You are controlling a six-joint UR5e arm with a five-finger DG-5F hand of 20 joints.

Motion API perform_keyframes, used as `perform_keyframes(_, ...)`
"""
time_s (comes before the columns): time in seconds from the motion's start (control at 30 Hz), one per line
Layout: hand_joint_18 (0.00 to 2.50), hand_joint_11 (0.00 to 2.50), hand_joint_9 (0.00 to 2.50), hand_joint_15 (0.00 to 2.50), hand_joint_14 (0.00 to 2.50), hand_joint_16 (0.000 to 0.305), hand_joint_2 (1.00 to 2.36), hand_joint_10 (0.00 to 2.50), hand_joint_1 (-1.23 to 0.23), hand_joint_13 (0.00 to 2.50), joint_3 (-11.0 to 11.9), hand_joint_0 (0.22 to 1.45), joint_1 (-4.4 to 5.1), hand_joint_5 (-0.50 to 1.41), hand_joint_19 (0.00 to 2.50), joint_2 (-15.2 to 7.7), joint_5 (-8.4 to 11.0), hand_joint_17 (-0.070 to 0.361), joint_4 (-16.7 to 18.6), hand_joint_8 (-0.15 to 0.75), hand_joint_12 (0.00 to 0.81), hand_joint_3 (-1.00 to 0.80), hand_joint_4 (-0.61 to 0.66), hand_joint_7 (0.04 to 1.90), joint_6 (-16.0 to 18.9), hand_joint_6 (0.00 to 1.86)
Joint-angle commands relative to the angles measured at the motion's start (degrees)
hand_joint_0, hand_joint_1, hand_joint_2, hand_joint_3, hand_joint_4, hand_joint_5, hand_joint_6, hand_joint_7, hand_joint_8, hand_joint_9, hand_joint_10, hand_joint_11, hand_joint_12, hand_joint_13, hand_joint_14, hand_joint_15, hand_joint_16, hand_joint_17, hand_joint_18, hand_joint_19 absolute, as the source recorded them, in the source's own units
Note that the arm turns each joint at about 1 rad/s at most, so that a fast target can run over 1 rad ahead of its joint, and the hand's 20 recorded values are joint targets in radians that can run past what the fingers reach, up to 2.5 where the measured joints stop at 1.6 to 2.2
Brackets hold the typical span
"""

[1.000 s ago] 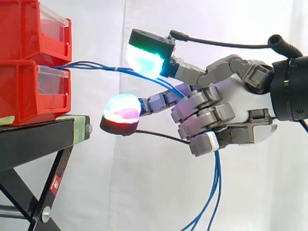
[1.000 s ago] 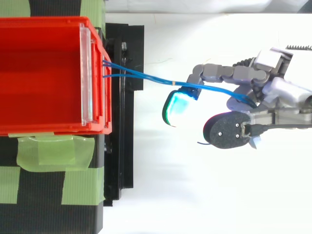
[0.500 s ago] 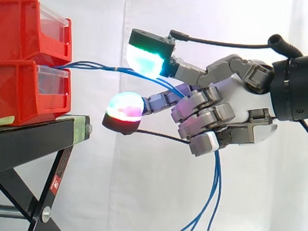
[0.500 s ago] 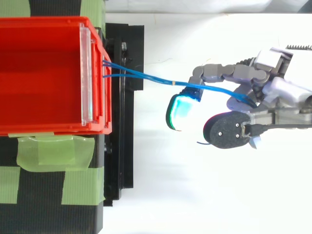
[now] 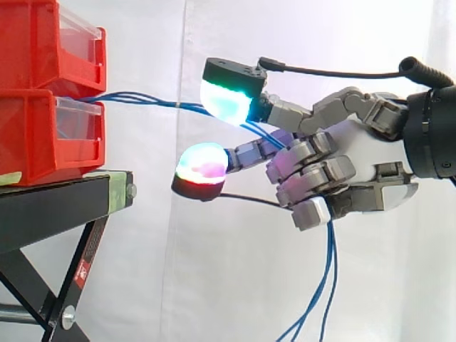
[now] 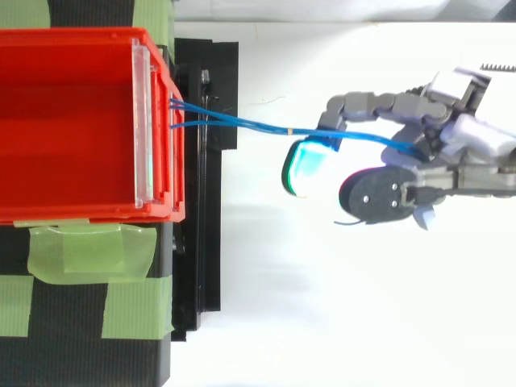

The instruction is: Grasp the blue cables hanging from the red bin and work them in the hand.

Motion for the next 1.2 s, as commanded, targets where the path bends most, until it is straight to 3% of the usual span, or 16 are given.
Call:
perform_keyframes(0.0,2.5,2.5,1.81,1.4,2.5,0.203,1.01,2.5,-0.6,1.89,1.2,0.88,-0.09,0.12,0.76,0.0,6.26,0.153,-1.4,0.455,0.533,-0.87,0.2,1.25,-2.4,0.27)
perform_keyframes(0.2,2.5,2.5,1.81,1.4,2.5,0.203,1.01,2.5,-0.6,1.89,5.2,0.88,-0.71,0.13,0.76,0.0,6.34,0.153,-10.1,0.455,0.533,-0.87,0.19,1.26,-2.9,0.26)
perform_keyframes(0.5,2.5,2.5,1.81,1.4,2.5,0.203,1.01,2.5,-0.6,1.89,5.7,0.89,-0.88,0.14,0.76,0.1,6.26,0.153,-12.0,0.455,0.533,-0.88,0.15,1.26,-2.8,0.27)
perform_keyframes(0.7,2.5,2.5,1.81,1.4,2.5,0.203,1.0,2.5,-0.59,1.89,6.1,0.88,-0.97,0.14,0.76,1.7,6.43,0.153,-12.6,0.455,0.533,-0.9,0.15,1.26,-4.6,0.27)
perform_keyframes(0.9,2.5,2.5,1.81,1.4,2.5,0.203,1.0,2.5,-0.59,1.89,6.6,0.88,-1.06,0.15,0.76,2.0,6.61,0.153,-12.0,0.455,0.533,-0.92,0.13,1.28,-9.3,0.26)
perform_keyframes(0.97,2.5,2.5,1.81,1.4,2.5,0.203,1.0,2.5,-0.59,1.89,6.6,0.88,-1.15,0.15,0.76,2.0,6.61,0.153,-9.1,0.455,0.533,-0.92,0.14,1.27,-12.5,0.25)
perform_keyframes(1.03,2.5,2.5,1.81,1.4,2.5,0.203,1.01,2.5,-0.6,1.89,6.6,0.88,-1.24,0.16,0.76,2.0,6.61,0.153,-7.9,0.455,0.533,-0.89,0.13,1.28,-13.2,0.24)
perform_keyframes(1.1,2.5,2.5,1.81,1.4,2.5,0.203,1.01,2.5,-0.6,1.89,6.6,0.89,-1.5,0.17,0.76,1.9,6.61,0.153,-2.3,0.455,0.533,-0.87,0.13,1.28,-17.8,0.24)
perform_keyframes(1.17,2.5,2.5,1.81,1.4,2.5,0.203,1.01,2.5,-0.6,1.89,6.6,0.89,-1.59,0.17,0.76,1.9,6.7,0.153,-0.4,0.455,0.533,-0.87,0.13,1.28,-20.5,0.25)
